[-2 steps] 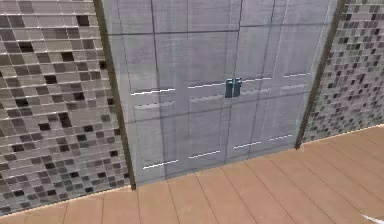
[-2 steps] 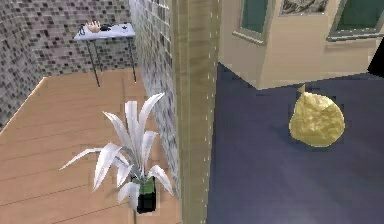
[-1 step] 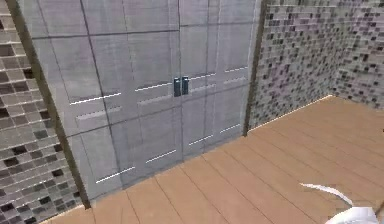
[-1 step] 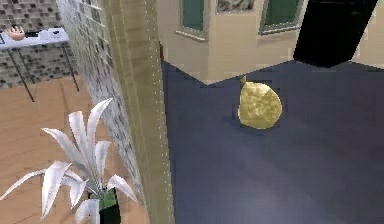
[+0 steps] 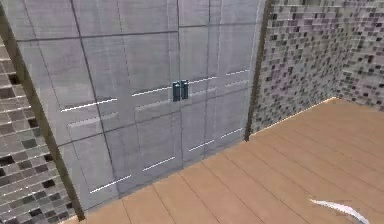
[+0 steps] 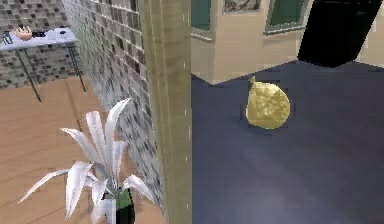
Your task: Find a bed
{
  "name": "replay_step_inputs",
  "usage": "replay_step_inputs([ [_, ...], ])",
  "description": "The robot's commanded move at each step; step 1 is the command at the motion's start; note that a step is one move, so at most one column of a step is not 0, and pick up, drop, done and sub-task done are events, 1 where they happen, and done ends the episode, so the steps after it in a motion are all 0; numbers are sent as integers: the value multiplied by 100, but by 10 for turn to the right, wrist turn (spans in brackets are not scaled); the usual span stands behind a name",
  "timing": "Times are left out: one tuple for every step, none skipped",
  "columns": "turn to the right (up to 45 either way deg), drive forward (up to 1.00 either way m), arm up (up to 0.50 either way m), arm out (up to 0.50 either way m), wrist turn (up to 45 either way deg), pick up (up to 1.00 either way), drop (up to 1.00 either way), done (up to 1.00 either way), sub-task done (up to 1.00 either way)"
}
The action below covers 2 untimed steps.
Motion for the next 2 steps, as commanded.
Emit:
replay_step_inputs([
  [-450,0,0,0,0,0,0,0,0],
  [-360,0,0,0,0,0,0,0,0],
])
